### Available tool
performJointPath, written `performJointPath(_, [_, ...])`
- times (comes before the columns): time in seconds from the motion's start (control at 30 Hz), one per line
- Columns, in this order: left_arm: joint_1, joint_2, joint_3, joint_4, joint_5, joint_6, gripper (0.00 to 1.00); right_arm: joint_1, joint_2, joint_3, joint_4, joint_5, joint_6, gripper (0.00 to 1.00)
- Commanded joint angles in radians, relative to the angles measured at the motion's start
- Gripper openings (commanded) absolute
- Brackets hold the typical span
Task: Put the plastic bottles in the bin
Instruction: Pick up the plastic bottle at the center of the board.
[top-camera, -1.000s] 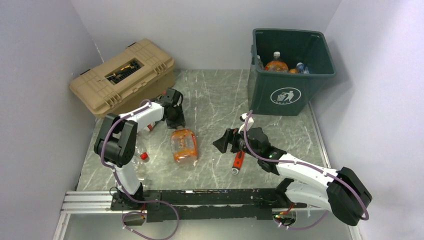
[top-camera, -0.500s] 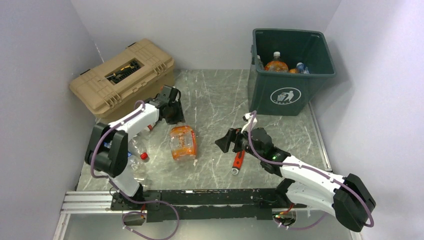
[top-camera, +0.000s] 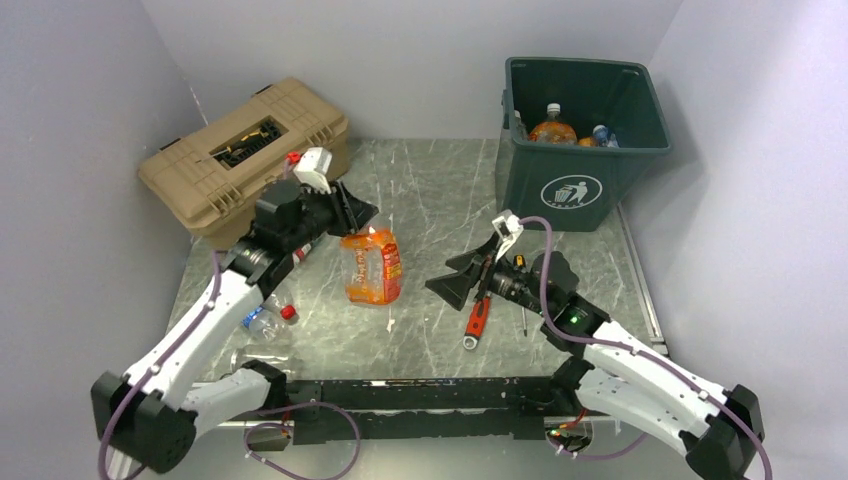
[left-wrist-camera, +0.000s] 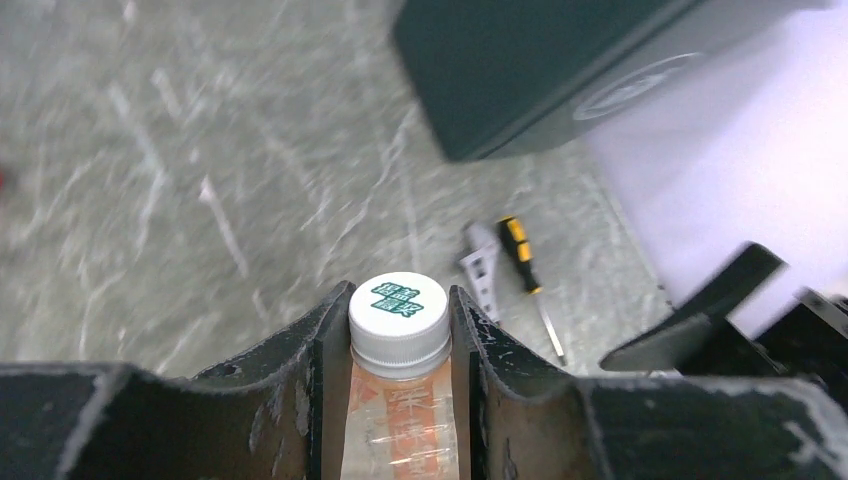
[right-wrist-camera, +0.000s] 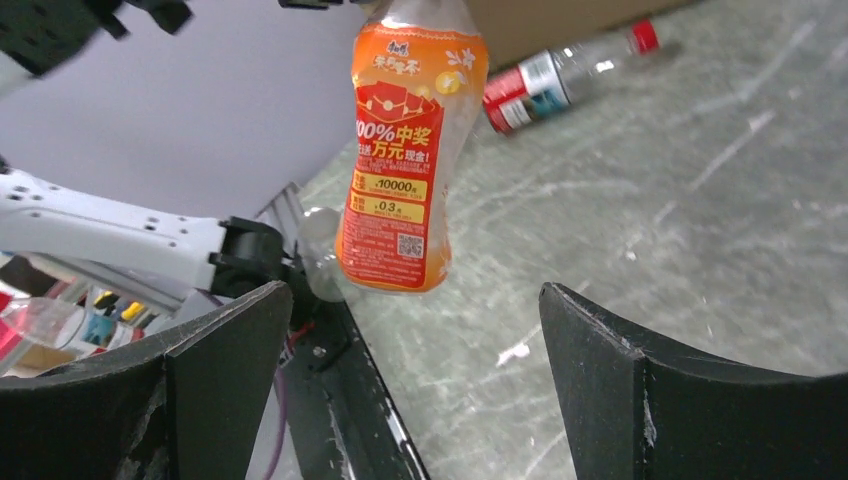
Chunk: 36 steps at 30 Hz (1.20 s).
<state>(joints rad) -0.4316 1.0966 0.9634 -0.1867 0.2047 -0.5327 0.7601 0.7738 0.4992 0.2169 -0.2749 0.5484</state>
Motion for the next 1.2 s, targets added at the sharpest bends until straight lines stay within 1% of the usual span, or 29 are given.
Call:
performJointPath(0.0, [-0.003,-0.123,-0.043,0.272,0.192,0.042,0.0,0.017,-0.023,0.079,0.09,-0.078,-0.031,1.0])
performJointPath(0.07, [-0.002,-0.139,-0.028,0.269,0.219,0.034,0.0,0.043,0.015,0.121,0.089,-0.056,-0.049,1.0])
performJointPath(0.13, [-0.003,-0.156,-0.034,0.3,0.235,0.008,0.0,0.107,0.054,0.157,0.091,-0.003,-0.095,1.0])
performJointPath(0.2, [-0.004,-0.171,-0.047,0.32,0.232,-0.016,0.0,0.194,0.09,0.192,0.094,0.086,-0.144,1.0])
performJointPath(0.33, [-0.004,-0.194,-0.038,0.268,0.191,-0.009,0.0,0.324,0.166,0.256,0.09,0.28,-0.221,1.0])
performJointPath(0.37, [-0.004,-0.202,-0.039,0.262,0.185,-0.006,0.0,0.353,0.185,0.262,0.099,0.351,-0.229,1.0])
performJointPath(0.47, [-0.004,-0.233,-0.048,0.257,0.177,-0.007,0.0,0.398,0.224,0.279,0.109,0.497,-0.246,1.0])
performJointPath(0.57, [-0.004,-0.26,-0.051,0.25,0.171,-0.009,0.0,0.422,0.262,0.304,0.102,0.581,-0.26,1.0])
performJointPath(0.73, [-0.004,-0.273,-0.047,0.233,0.175,-0.009,0.0,0.45,0.313,0.349,0.089,0.644,-0.271,1.0])
performJointPath(0.97, [-0.004,-0.29,-0.052,0.246,0.185,-0.028,0.0,0.453,0.382,0.409,0.08,0.617,-0.248,0.99])
performJointPath(1.17, [-0.004,-0.301,-0.061,0.259,0.191,-0.047,0.0,0.453,0.456,0.484,0.002,0.632,-0.221,0.94])
